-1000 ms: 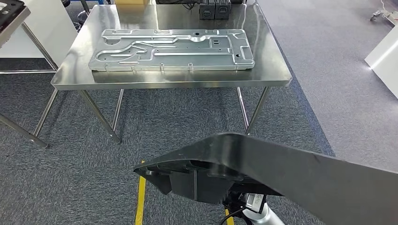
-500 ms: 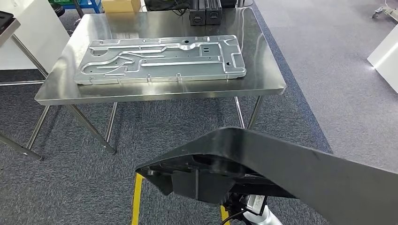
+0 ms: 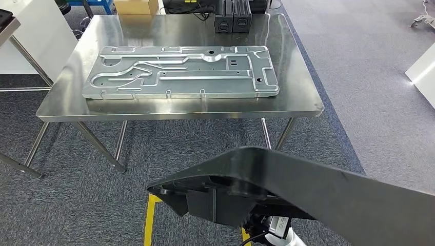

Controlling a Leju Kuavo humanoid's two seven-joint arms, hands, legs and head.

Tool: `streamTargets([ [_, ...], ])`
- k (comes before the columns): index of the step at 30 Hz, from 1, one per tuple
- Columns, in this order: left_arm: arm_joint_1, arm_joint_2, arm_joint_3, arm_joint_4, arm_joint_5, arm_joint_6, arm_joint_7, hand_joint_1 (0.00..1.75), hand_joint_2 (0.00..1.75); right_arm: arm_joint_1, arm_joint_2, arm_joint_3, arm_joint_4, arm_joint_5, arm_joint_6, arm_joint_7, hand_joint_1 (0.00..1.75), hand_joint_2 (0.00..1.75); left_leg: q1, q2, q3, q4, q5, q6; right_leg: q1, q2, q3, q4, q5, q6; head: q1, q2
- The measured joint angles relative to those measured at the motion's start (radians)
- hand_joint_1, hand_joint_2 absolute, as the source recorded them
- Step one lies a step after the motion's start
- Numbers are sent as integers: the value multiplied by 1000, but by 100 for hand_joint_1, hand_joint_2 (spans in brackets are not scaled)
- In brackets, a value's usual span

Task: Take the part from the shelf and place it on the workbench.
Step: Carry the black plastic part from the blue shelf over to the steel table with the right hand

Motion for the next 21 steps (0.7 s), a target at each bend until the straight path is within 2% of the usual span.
streamTargets([
  [2, 0, 0, 0, 0, 1, 0, -1, 0, 175, 1, 0, 0, 1, 4, 0, 0, 175, 175, 2, -2, 19, 0, -18, -10, -4, 0, 30, -121, 93, 1, 0, 0],
  [3, -1, 0, 0, 0, 2, 0, 0, 0, 175, 1, 0, 0, 1, 5, 0, 0, 175, 175, 3, -2, 23, -1, -25, -16, -2, 0, 38, -161, 119, -4, 0, 0],
  [4, -2, -1, 0, 0, 3, 0, 0, 0, 175, 2, 0, 0, 0, 7, 1, 1, 175, 175, 3, -2, 25, -3, -30, -22, 2, 1, 40, -182, 132, -12, 0, 0],
  [6, -4, -1, 0, 0, 4, 0, -1, 0, 175, 2, 1, 0, -3, 9, 2, 4, 175, 175, 5, -1, 30, -2, -30, -38, 10, 3, 44, -191, 127, -35, 0, 0],
  [8, -6, -3, 0, 0, 5, 0, -1, 0, 175, 1, 4, -1, -6, 10, 2, 4, 175, 175, 8, 1, 18, 41, -25, -50, 10, 2, 65, -201, 118, -54, 0, 0],
  [9, -8, -4, 0, 0, 5, 0, -1, 0, 175, 0, 6, -1, -7, 10, 2, 4, 175, 175, 10, 3, -6, 88, -30, -53, 10, 1, 79, -205, 112, -62, 0, 0],
  [10, -9, -5, 0, 0, 5, 0, -1, 0, 175, 0, 8, -1, -8, 10, 2, 4, 175, 175, 11, 4, -44, 151, -45, -56, 10, -1, 92, -208, 104, -68, 0, 0],
  [12, -8, -6, 0, 0, 7, 0, -1, 0, 175, 0, 10, -1, -9, 10, 2, 4, 175, 175, 11, 5, -129, 270, -96, -57, 14, -2, 112, -208, 87, -75, 0, 0],
  [13, -7, -6, 0, 0, 8, 0, -1, 0, 175, 0, 11, -1, -9, 10, 2, 5, 175, 175, 11, 5, -161, 301, -115, -56, 17, -1, 122, -208, 79, -76, 0, 0],
  [14, -5, -6, 0, 0, 10, 0, -1, 0, 175, 1, 11, -1, -9, 10, 2, 5, 175, 175, 11, 5, -179, 302, -114, -53, 20, 1, 134, -208, 70, -77, 0, 0],
  [15, -4, -6, 0, 0, 11, 0, -1, 0, 175, 1, 11, -1, -9, 10, 3, 6, 175, 175, 10, 5, -180, 267, -89, -48, 22, 2, 147, -208, 60, -77, 0, 0],
  [17, -3, -6, 0, 0, 12, 1, -1, 0, 175, 1, 11, -1, -9, 10, 6, 7, 175, 175, 2, 7, -151, 137, 13, -31, 25, 2, 174, -209, 40, -75, 0, 0],
  [18, -3, -6, 0, 0, 13, 1, -1, 0, 175, 1, 11, -1, -8, 10, 8, 7, 175, 175, -4, 8, -137, 81, 50, -24, 26, 2, 184, -209, 31, -71, 0, 0],
  [19, -2, -5, 1, 0, 14, 2, -1, 0, 175, 2, 11, -1, -8, 10, 10, 7, 175, 175, -9, 9, -126, 47, 74, -19, 27, 2, 190, -210, 23, -66, 0, 0],
  [20, -2, -4, 1, 0, 14, 3, -1, 0, 175, 2, 11, -1, -7, 11, 11, 8, 175, 175, -13, 8, -122, 31, 81, -15, 27, 3, 194, -208, 19, -61, 0, 0],
  [21, -1, -4, 1, 0, 14, 4, -2, 0, 175, 3, 12, -1, -7, 12, 12, 9, 175, 175, -13, 7, -117, 26, 74, -13, 28, 3, 197, -206, 18, -55, 0, 0],
])
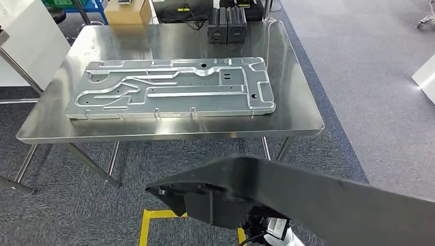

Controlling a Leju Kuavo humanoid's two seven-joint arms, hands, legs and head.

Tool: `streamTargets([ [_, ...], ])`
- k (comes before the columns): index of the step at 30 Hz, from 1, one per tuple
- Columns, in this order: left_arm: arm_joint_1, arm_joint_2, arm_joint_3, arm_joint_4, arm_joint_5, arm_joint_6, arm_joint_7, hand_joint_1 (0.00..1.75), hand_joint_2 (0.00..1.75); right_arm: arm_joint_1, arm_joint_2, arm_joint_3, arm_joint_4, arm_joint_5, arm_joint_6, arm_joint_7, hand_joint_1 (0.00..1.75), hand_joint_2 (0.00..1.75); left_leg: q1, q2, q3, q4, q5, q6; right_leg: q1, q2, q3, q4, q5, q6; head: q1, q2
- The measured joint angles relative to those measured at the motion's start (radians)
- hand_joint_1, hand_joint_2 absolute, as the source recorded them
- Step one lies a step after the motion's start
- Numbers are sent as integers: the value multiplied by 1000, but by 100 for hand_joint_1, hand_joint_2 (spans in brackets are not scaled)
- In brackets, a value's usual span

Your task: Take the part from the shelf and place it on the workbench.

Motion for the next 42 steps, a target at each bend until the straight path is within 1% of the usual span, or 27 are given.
streamTargets([
  [2, 1, -1, 0, 0, 1, 1, -1, 0, 175, 0, 2, 0, -1, 1, 2, 1, 175, 175, 5, -2, 20, -15, 3, 7, 0, -1, -3, 25, 2, 9, 0, 0],
  [3, 1, -1, 0, 0, 1, 0, -2, 0, 175, 0, 3, 0, -2, 1, 2, 2, 175, 175, 8, -3, 31, -22, 1, 11, -1, 0, -21, 59, -1, 14, 0, 0],
  [4, 0, -2, 0, 0, 2, 0, -2, 0, 175, -1, 3, 0, -2, 1, 3, 2, 175, 175, 10, -3, 42, -26, -2, 13, -4, 0, -52, 109, -12, 19, 0, 0],
  [6, -1, -2, 0, 0, 3, -1, -2, 0, 175, -1, 3, 0, -2, 3, 4, 5, 175, 175, 10, -4, 55, -29, -14, 16, -11, 0, -137, 228, -60, 29, 0, 0],
  [7, 0, -2, 0, 0, 3, -2, -2, 0, 175, 0, 4, 0, -2, 4, 4, 6, 175, 175, 10, -4, 63, -29, -22, 15, -16, -1, -174, 266, -85, 34, 0, 0],
  [8, 0, -2, 0, 0, 3, -2, -3, 0, 175, 0, 4, 0, -2, 5, 4, 8, 175, 175, 11, -5, 73, -29, -31, 14, -20, -1, -197, 276, -96, 39, 0, 0],
  [9, 1, -2, 0, 0, 3, -3, -3, 0, 175, 0, 4, 0, -2, 5, 4, 8, 175, 175, 12, -6, 85, -29, -41, 12, -24, -1, -206, 255, -84, 43, 0, 0],
  [10, 1, -2, 0, 0, 4, -4, -3, 0, 175, 0, 3, 0, -2, 6, 4, 9, 175, 175, 13, -7, 99, -28, -51, 9, -28, -2, -200, 206, -48, 46, 0, 0],
  [12, 1, -2, 0, 0, 5, -5, -3, 0, 175, 0, 3, 0, -1, 7, 3, 9, 175, 175, 14, -9, 122, -26, -73, -1, -33, -3, -176, 86, 58, 47, 0, 0],
  [13, 0, -2, 0, 0, 6, -6, -4, 0, 175, 0, 3, 0, -1, 8, 4, 10, 175, 175, 14, -11, 128, -24, -84, -9, -32, -3, -168, 48, 93, 42, 0, 0],
  [14, -1, -2, 1, 0, 7, -6, -5, 0, 175, 0, 3, -1, 0, 9, 4, 10, 175, 175, 13, -11, 134, -21, -92, -17, -29, -3, -165, 29, 112, 34, 0, 0],
  [17, -5, -3, 1, 0, 9, -8, -9, 0, 175, -5, 4, -2, 0, 12, 3, 10, 175, 175, 17, -10, 140, 5, -96, -35, -25, 0, -145, 21, 104, 7, 0, 0],
  [19, -9, -5, 1, 0, 8, -11, -11, 0, 175, -10, 5, -2, 0, 14, -1, 10, 175, 175, 20, -6, 97, 87, -104, -41, -25, -2, -122, 16, 93, -7, 0, 0],
  [21, -9, -8, 1, 0, 8, -12, -12, 0, 175, -12, 4, -2, 0, 16, -7, 10, 175, 175, 21, -3, 15, 211, -150, -45, -22, -4, -105, 14, 78, -15, 0, 0],
  [23, -6, -8, 1, 0, 9, -12, -12, 0, 175, -11, 4, -3, 1, 18, -14, 10, 175, 175, 21, -3, -51, 277, -195, -45, -18, -1, -87, 14, 61, -18, 0, 0],
  [24, -5, -8, 1, 0, 9, -12, -12, 0, 175, -10, 4, -3, 1, 20, -16, 10, 175, 175, 21, -3, -63, 266, -191, -42, -16, 0, -75, 14, 51, -18, 0, 0],
  [25, -4, -8, 1, 0, 9, -12, -12, 0, 175, -10, 4, -4, 1, 22, -19, 9, 175, 175, 19, -3, -59, 221, -162, -37, -15, 1, -62, 14, 42, -18, 0, 0],
  [27, -2, -7, 1, 0, 10, -11, -12, 0, 175, -11, 4, -6, 1, 34, -32, 6, 175, 175, 13, -2, -32, 93, -57, -23, -12, 2, -39, 15, 25, -14, 0, 0],
  [29, -1, -7, 2, 0, 12, -11, -13, 0, 175, -12, 2, -12, -1, 57, -60, -1, 175, 175, 5, -1, -16, 19, 9, -12, -10, 4, -29, 16, 11, -5, 0, 0],
  [32, -1, -8, 6, 0, 15, -11, -20, 0, 175, -20, -3, -37, -15, 100, -117, -11, 175, 175, 5, -2, -9, 5, 16, -3, -8, 5, -24, 11, -3, 13, 0, 0],
  [34, -2, -9, 8, 0, 17, -13, -26, 0, 175, -37, -10, -65, -33, 142, -168, -13, 175, 175, 10, -2, 3, -9, 14, 6, -8, 3, -43, 57, -34, 23, 0, 0],
  [35, -2, -10, 10, 0, 18, -14, -29, 0, 175, -48, -15, -84, -39, 167, -196, -11, 175, 175, 11, -2, 8, -13, 12, 10, -10, 3, -72, 111, -60, 27, 0, 0],
  [37, -4, -10, 12, 0, 19, -15, -34, 0, 175, -73, -25, -127, -44, 213, -245, -4, 175, 175, 11, -2, 14, -14, 6, 15, -12, 2, -154, 243, -106, 33, 0, 0],
  [38, -4, -10, 14, 0, 20, -15, -36, 0, 175, -87, -30, -148, -42, 237, -267, 2, 175, 175, 11, -2, 17, -13, 2, 16, -14, 2, -186, 284, -107, 35, 0, 0],
  [39, -4, -11, 15, 0, 20, -16, -37, 0, 175, -106, -35, -170, -39, 269, -291, 11, 175, 175, 11, -3, 21, -12, -2, 16, -16, 2, -201, 289, -86, 37, 0, 0],
  [40, -4, -11, 15, 0, 21, -17, -39, 0, 175, -127, -39, -191, -34, 298, -314, 18, 175, 175, 11, -3, 26, -11, -6, 15, -18, 2, -197, 255, -47, 39, 0, 0],
  [42, -4, -12, 16, 0, 19, -19, -43, 0, 175, -176, -49, -231, -17, 356, -368, 35, 175, 175, 10, -5, 34, -5, -16, 10, -20, 2, -153, 124, 42, 36, 0, 0],
])
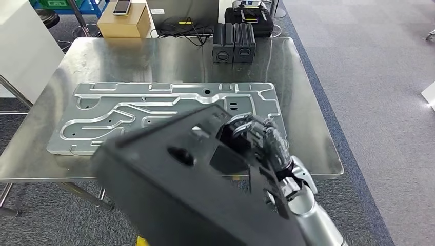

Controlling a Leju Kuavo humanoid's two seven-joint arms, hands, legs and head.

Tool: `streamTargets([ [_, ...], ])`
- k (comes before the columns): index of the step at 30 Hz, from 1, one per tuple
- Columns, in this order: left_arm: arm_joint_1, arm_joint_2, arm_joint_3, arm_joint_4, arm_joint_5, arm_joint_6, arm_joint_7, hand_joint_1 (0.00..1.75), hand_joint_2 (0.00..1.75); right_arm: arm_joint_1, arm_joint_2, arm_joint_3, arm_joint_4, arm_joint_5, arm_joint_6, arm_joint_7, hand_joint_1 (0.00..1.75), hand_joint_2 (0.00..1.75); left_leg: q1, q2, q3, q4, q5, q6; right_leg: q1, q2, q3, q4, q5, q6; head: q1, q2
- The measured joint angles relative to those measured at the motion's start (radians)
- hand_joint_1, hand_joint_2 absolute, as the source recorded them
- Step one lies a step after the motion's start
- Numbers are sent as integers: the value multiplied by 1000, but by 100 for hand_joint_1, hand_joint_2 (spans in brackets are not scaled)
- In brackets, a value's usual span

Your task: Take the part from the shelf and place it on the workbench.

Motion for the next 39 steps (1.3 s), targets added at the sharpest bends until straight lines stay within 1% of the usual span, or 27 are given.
streamTargets([
  [1, -1, 0, 0, 0, -2, -2, -2, 0, 175, -30, -5, -15, 15, 26, -27, 8, 175, 175, -2, -1, 1, 4, -4, -4, 1, 0, 19, -54, 26, -3, 0, 0],
  [2, -2, 0, 0, 0, -4, -4, -5, 0, 175, -66, -10, -30, 35, 62, -62, 20, 175, 175, -4, -1, -1, 6, -6, -8, 2, 1, 28, -85, 38, -6, 0, 0],
  [4, -4, 0, 0, 0, -9, -10, -9, 0, 175, -154, -21, -59, 96, 154, -137, 50, 175, 175, -6, 0, -5, 6, -6, -17, 4, 2, 27, -99, 39, -13, 0, 0],
  [6, -6, 1, 0, 0, -15, -16, -13, 0, 175, -258, -32, -78, 179, 280, -195, 104, 175, 175, -5, 1, -10, 17, -14, -26, -2, 2, 29, -105, 43, -25, 0, 0],
  [8, -8, 2, -1, 1, -21, -22, -18, 0, 175, -370, -37, -79, 281, 408, -215, 164, 175, 175, -3, 2, -46, 94, -55, -35, -6, 0, 34, -112, 47, -36, 0, 0],
  [10, -11, 4, -1, 1, -25, -28, -23, 0, 175, -466, -34, -63, 400, 508, -217, 210, 175, 175, 0, 3, -115, 228, -109, -42, -4, -1, 35, -113, 46, -40, 0, 0],
  [11, -12, 4, -1, 2, -27, -32, -24, 0, 175, -505, -29, -50, 465, 552, -216, 233, 175, 175, 1, 3, -143, 276, -120, -44, -3, -2, 35, -112, 45, -41, 0, 0],
  [12, -11, 5, -2, 2, -28, -35, -25, 0, 175, -541, -21, -33, 534, 595, -213, 257, 175, 175, 2, 3, -154, 289, -111, -45, -3, -3, 37, -112, 44, -41, 0, 0],
  [13, -11, 5, -2, 2, -30, -37, -25, 0, 175, -574, -12, -13, 601, 636, -209, 284, 175, 175, 2, 3, -146, 260, -83, -44, -3, -3, 39, -111, 42, -40, 0, 0],
  [15, -12, 6, -2, 3, -31, -42, -25, 0, 175, -636, 18, 33, 742, 712, -203, 336, 175, 175, 2, 6, -86, 124, -8, -37, -2, -3, 44, -110, 37, -37, 0, 0],
  [16, -14, 7, -2, 3, -32, -44, -25, 0, 175, -661, 36, 55, 809, 740, -204, 359, 175, 175, 0, 7, -57, 60, 15, -33, -1, -3, 46, -109, 35, -33, 0, 0],
  [17, -15, 7, -2, 3, -32, -46, -25, 0, 175, -681, 54, 74, 874, 760, -207, 378, 175, 175, -2, 7, -38, 22, 25, -29, 1, -3, 46, -109, 33, -29, 0, 0],
  [20, -17, 8, -2, 3, -33, -49, -25, 0, 175, -707, 97, 114, 1010, 788, -200, 405, 175, 175, -3, 2, -30, 1, 24, -20, 4, -6, 45, -112, 30, -15, 0, 0],
  [22, -16, 8, -3, 4, -35, -54, -28, 0, 175, -726, 118, 132, 1080, 802, -171, 420, 175, 175, 2, 0, -25, -9, 27, -10, 4, -7, 34, -84, 9, -6, 0, 0],
  [23, -16, 8, -4, 4, -37, -56, -31, 0, 175, -734, 128, 140, 1115, 807, -155, 430, 175, 175, 4, 0, -22, -13, 28, -5, 4, -6, 13, -41, -15, -3, 0, 0],
  [25, -17, 9, -9, 4, -43, -60, -43, 0, 175, -740, 144, 155, 1179, 812, -139, 449, 175, 175, 3, 0, -20, -14, 25, 2, 3, -5, -56, 92, -70, 0, 0, 0],
  [26, -17, 9, -13, 4, -47, -61, -52, 0, 175, -738, 150, 160, 1207, 813, -137, 457, 175, 175, 3, -1, -19, -13, 23, 3, 2, -5, -90, 149, -85, 1, 0, 0],
  [27, -17, 9, -18, 4, -53, -62, -60, 0, 175, -733, 155, 165, 1232, 813, -137, 464, 175, 175, 3, -2, -18, -12, 21, 4, 1, -5, -110, 176, -81, 2, 0, 0],
  [28, -17, 9, -22, 4, -57, -62, -68, 0, 175, -729, 160, 168, 1253, 812, -138, 470, 131, 131, 2, -4, -16, -11, 19, 4, 1, -5, -110, 162, -58, 1, 0, 0],
  [30, -16, 9, -30, 5, -63, -63, -82, 0, 175, -724, 166, 172, 1285, 808, -140, 484, 44, 44, 2, -8, -10, -7, 11, 0, 2, -5, -61, 36, 22, -7, 0, 0],
  [31, -16, 9, -33, 6, -65, -65, -89, 0, 175, -723, 168, 172, 1296, 804, -141, 493, 0, 0, 0, -10, -8, -4, 7, -4, 5, -5, -32, -32, 51, -12, 0, 0],
  [32, -17, 10, -36, 7, -67, -67, -93, 0, 175, -722, 171, 172, 1306, 800, -143, 502, 0, 0, -2, -10, -8, -2, 4, -7, 8, -5, -10, -80, 68, -17, 0, 0],
  [33, -16, 10, -39, 8, -68, -69, -96, 0, 175, -721, 173, 172, 1315, 797, -144, 509, 0, 0, -3, -10, -8, -1, 2, -11, 10, -5, 0, -103, 72, -20, 0, 0],
  [34, -17, 11, -42, 8, -70, -70, -98, 0, 175, -719, 175, 172, 1323, 794, -146, 514, 0, 0, -3, -10, -8, -2, 1, -16, 12, -4, 2, -107, 69, -22, 0, 0],
  [36, -17, 13, -48, 9, -70, -70, -99, 0, 175, -714, 179, 171, 1335, 791, -147, 520, 0, 0, -5, -8, -5, 0, -6, -25, 7, -2, 8, -115, 70, -29, 0, 0],
  [37, -18, 15, -50, 9, -71, -69, -99, 0, 175, -713, 181, 170, 1339, 790, -148, 524, 0, 0, -5, -7, -11, 17, -18, -30, 3, -3, 13, -120, 71, -34, 0, 0],
  [39, -18, 17, -51, 10, -72, -64, -100, 0, 87, -713, 184, 167, 1344, 789, -149, 529, 0, 0, 0, -4, -50, 107, -67, -40, 0, -5, 22, -126, 71, -43, 0, 0],
])
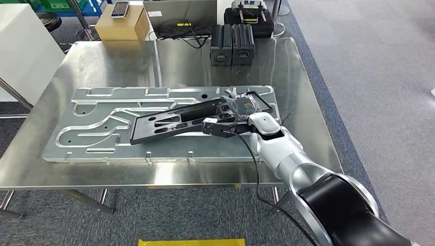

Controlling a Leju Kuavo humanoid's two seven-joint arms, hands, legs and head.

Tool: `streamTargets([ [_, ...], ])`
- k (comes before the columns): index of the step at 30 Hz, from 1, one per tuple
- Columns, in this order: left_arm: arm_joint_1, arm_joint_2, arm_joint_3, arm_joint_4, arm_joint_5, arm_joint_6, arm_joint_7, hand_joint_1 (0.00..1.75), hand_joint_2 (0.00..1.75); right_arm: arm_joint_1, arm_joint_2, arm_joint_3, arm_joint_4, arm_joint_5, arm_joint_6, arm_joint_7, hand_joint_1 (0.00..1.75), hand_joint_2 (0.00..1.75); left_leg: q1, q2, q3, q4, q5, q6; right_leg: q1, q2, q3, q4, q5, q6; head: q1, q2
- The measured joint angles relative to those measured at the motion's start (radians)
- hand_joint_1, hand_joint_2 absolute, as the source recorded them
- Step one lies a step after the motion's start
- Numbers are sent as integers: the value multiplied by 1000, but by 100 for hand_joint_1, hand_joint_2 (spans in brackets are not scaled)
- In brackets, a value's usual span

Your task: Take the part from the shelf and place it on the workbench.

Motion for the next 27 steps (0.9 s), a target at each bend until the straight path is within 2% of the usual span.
streamTargets([
  [2, 1, 2, 0, 0, 0, 9, -6, 0, 0, 3, 2, -5, 6, -1, -4, 2, 0, 0, 6, 3, -65, 128, -50, -10, 1, -1, 2, 1, -3, -3, 0, 0],
  [3, 2, 2, 0, 0, -1, 13, -10, 0, 0, 6, 2, -8, 9, -2, -8, 1, 0, 0, 8, 4, -85, 163, -55, -13, 1, -1, 3, 2, -4, -3, 0, 0],
  [4, 2, 2, 0, 0, -1, 16, -13, 0, 0, 7, 3, -13, 11, -6, -14, -3, 0, 0, 11, 6, -88, 160, -40, -16, 1, 0, 3, 3, -5, -1, 0, 0],
  [5, 3, 3, 0, 0, -2, 18, -14, 0, 0, 8, 4, -19, 12, -16, -21, -12, 0, 0, 14, 7, -70, 116, -8, -18, 0, 0, 4, 6, -8, 1, 0, 0],
  [7, 2, 5, 0, 1, -3, 21, -13, 0, 0, 5, 8, -37, 11, -45, -33, -43, 0, 0, 16, 9, -6, -21, 54, -18, 0, 2, 4, 14, -14, 9, 0, 0],
  [8, 1, 5, -1, 1, -3, 21, -13, 0, 0, 3, 10, -49, 10, -67, -35, -67, 0, 0, 15, 9, 17, -69, 69, -14, 0, 3, 3, 18, -17, 14, 0, 0],
  [9, 0, 6, -1, 1, -3, 22, -11, 0, 0, 3, 14, -65, 8, -98, -32, -99, 0, 0, 13, 8, 29, -92, 73, -9, 2, 4, 2, 21, -19, 19, 0, 0],
  [11, 1, 6, -1, 2, -2, 25, -8, 0, 0, 6, 25, -112, -6, -220, 13, -217, 0, 0, 9, 5, 30, -96, 71, 6, 3, 5, 1, 20, -18, 29, 0, 0],
  [13, 2, 6, -1, 2, 0, 26, -5, 0, 0, 11, 41, -186, -39, -408, 128, -381, 0, 0, 10, 6, 32, -103, 76, 19, 0, 5, -3, 31, -29, 38, 0, 0],
  [15, 0, 6, -1, 2, 1, 26, -4, 0, 0, 16, 55, -266, -85, -569, 251, -492, 0, 0, 12, 7, 34, -109, 80, 31, -3, 4, -37, 109, -78, 43, 0, 0],
  [17, 0, 6, -1, 2, 1, 26, -3, 0, 0, 24, 62, -321, -125, -648, 315, -520, 0, 0, 10, 5, 34, -109, 80, 37, -3, 4, -100, 246, -139, 47, 0, 0],
  [18, 0, 6, -1, 2, 1, 26, -3, 0, 0, 31, 64, -340, -141, -668, 331, -521, 0, 0, 9, 4, 34, -109, 80, 39, -3, 4, -124, 295, -152, 47, 0, 0],
  [19, 1, 6, -1, 2, 1, 26, -2, 0, 0, 37, 64, -353, -155, -687, 347, -525, 0, 0, 8, 1, 35, -108, 79, 39, -3, 4, -132, 309, -146, 46, 0, 0],
  [20, 2, 6, -1, 2, 1, 26, -2, 0, 0, 41, 65, -365, -167, -714, 370, -537, 0, 0, 7, -1, 36, -107, 79, 39, -2, 4, -120, 278, -121, 43, 0, 0],
  [22, 3, 6, 0, 2, 6, 24, 2, 0, 0, 49, 67, -387, -206, -836, 459, -574, 0, 0, 3, -3, 37, -105, 77, 36, 2, 4, -55, 138, -53, 31, 0, 0],
  [23, 2, 6, 0, 3, 10, 22, 4, 0, 0, 57, 66, -399, -242, -932, 515, -585, 0, 0, 1, -3, 37, -104, 76, 33, 5, 3, -25, 75, -29, 26, 0, 0],
  [24, 1, 5, 0, 4, 15, 20, 6, 0, 0, 71, 63, -407, -292, -1041, 570, -584, 0, 0, 0, -3, 36, -104, 75, 30, 8, 2, -7, 35, -18, 23, 0, 0],
  [26, 2, 5, 1, 4, 24, 18, 11, 0, 0, 110, 48, -414, -412, -1226, 634, -560, 0, 0, 1, -3, 36, -106, 76, 21, 13, 0, 1, 16, -17, 21, 0, 0],
  [27, 3, 5, 2, 4, 29, 18, 14, 0, 0, 131, 37, -415, -474, -1291, 643, -551, 0, 0, 2, -3, 36, -106, 75, 16, 10, -1, 4, 11, -14, 18, 0, 0],
])
